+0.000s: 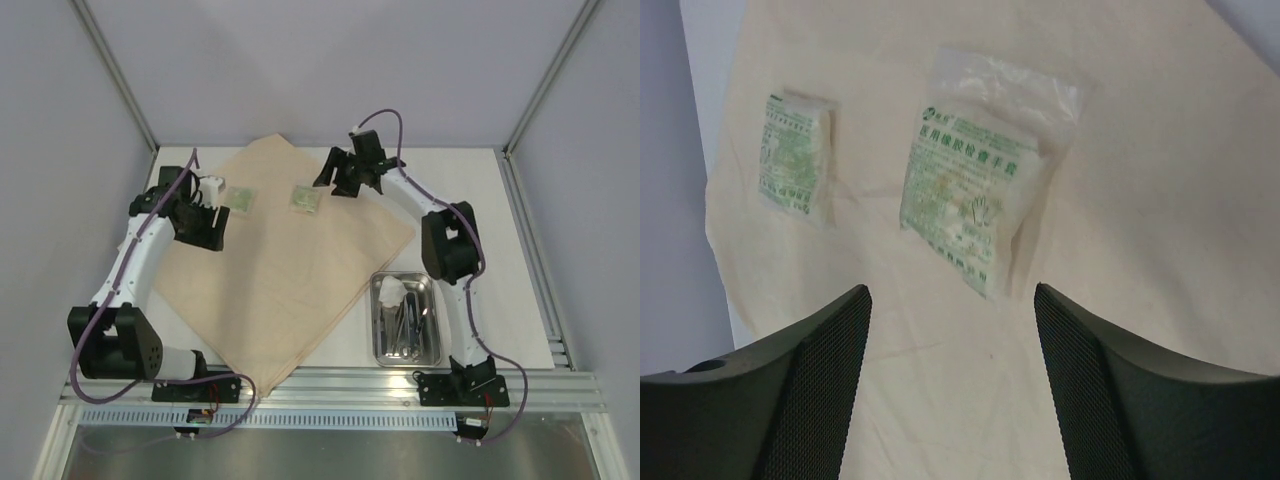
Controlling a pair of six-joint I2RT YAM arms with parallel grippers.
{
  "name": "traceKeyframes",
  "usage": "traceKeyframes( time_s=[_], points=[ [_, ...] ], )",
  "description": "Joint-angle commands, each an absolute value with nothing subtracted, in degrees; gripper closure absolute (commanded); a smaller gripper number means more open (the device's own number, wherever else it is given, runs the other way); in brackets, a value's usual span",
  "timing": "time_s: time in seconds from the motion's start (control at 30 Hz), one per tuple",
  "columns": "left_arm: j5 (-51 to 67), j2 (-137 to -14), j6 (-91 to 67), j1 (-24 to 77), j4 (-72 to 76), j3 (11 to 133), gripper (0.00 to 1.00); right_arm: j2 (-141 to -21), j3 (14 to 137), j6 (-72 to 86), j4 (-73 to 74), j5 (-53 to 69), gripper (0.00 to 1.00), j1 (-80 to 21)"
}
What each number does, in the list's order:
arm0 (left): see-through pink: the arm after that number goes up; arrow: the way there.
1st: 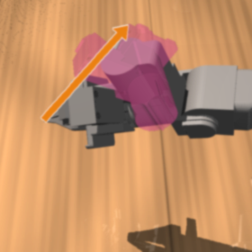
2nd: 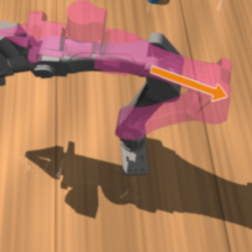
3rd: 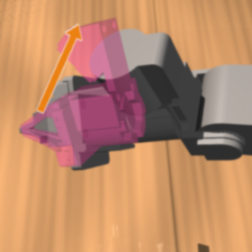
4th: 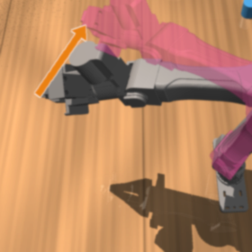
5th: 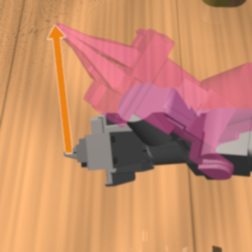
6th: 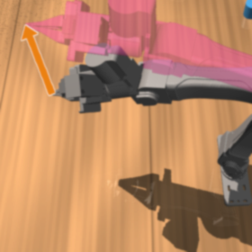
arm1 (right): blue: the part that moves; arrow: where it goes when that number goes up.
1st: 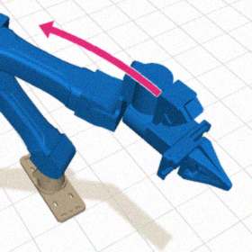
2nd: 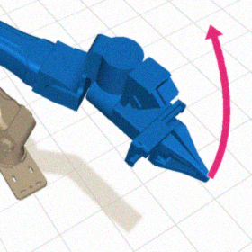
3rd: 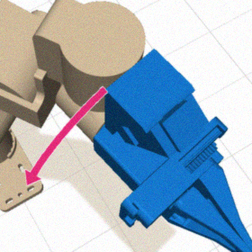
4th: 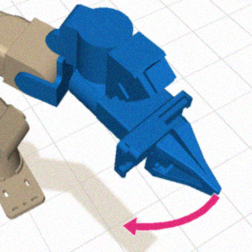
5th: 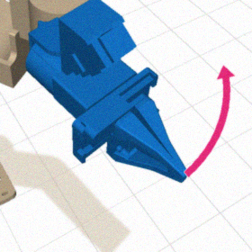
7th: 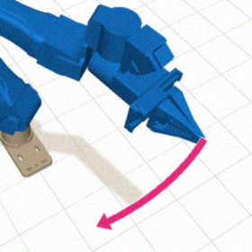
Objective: Prepare the surgical pack
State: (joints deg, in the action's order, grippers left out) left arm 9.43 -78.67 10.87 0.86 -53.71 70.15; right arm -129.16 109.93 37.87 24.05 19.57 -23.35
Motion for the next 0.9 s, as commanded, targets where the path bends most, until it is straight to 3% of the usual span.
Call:
traceKeyframes(
  time_s=[0.0,0.33,0.5,0.73,0.87],
  points=[
    [6.94,-79.8,12.3,0.7,-51.94,70.14,0.28,-136.3,121.18,42.08,24.52,24.17,0.3,-24.61],
    [8.79,-81.21,12.13,0.7,-51.59,71.45,0.28,-144.49,121.55,47.72,18.81,22.15,0.33,-25.05],
    [8.97,-81.21,12.13,0.7,-51.5,71.81,0.28,-147.73,122.25,49.74,16.88,22.41,0.41,-25.84],
    [8.17,-80.86,12.57,0.7,-52.47,72.33,0.28,-146.44,122.96,49.66,16.17,23.99,1.0,-25.84],
    [8.35,-79.54,12.92,0.7,-52.82,71.9,0.28,-141.25,122.0,47.9,16.08,25.57,0.99,-25.84]
  ],
)
